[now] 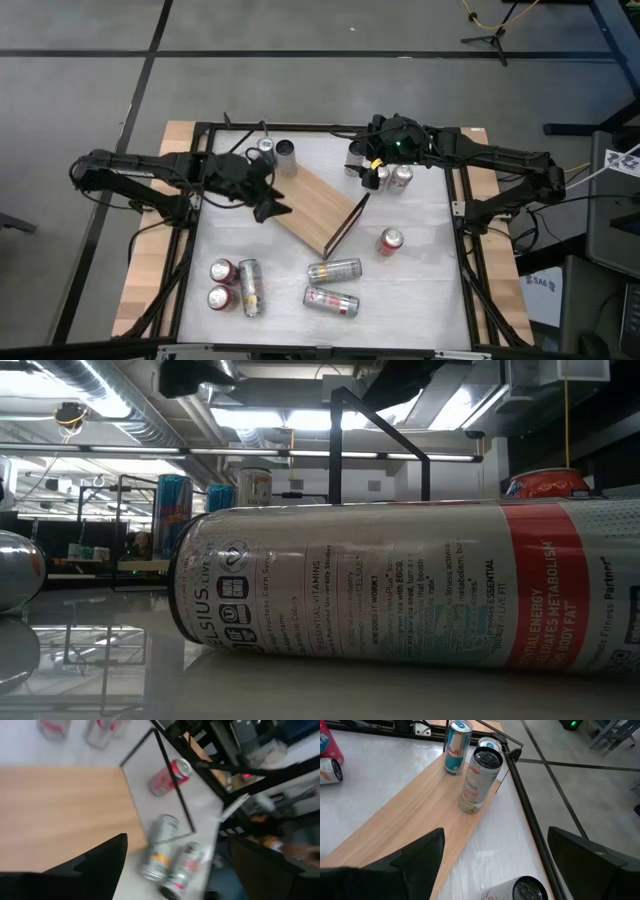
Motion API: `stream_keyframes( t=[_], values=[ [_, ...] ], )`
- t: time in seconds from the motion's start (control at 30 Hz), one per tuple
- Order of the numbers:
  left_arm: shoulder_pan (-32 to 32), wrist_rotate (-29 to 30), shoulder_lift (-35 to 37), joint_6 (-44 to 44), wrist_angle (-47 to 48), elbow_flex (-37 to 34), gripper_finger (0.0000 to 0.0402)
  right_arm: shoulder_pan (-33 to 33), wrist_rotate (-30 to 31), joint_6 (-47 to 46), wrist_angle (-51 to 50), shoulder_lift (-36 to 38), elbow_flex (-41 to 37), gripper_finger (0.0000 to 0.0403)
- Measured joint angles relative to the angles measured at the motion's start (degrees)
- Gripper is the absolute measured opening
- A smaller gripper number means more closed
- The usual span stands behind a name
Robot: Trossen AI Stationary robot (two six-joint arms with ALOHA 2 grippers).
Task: Place canned beverage on shelf
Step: Put the left white-yellow soda can aligned with the white-yellow soda can on the shelf
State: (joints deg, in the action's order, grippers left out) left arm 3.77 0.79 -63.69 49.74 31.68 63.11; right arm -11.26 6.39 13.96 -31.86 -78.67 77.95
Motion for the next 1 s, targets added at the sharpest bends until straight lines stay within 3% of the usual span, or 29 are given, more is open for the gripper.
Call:
stream_keyframes(
  t=[0.23,0.57,0.73,1.0],
  values=[
    [6.24,-1.90,-2.36,25.91,2.12,0.04,0.0335,0.01,0.00,0.02,-0.02,0.02,0.00,0.0349],
    [16.00,-17.15,-12.01,58.91,4.24,0.04,0.0335,0.01,0.00,0.00,-0.04,0.02,0.00,0.0349],
    [19.65,-22.71,-17.24,67.47,4.34,0.04,0.0335,-0.01,0.00,0.00,-0.04,0.02,0.00,0.0349],
    [21.85,-23.00,-23.03,73.26,4.33,0.04,0.0335,0.01,0.00,0.02,-0.06,0.02,0.00,0.0349]
  ],
)
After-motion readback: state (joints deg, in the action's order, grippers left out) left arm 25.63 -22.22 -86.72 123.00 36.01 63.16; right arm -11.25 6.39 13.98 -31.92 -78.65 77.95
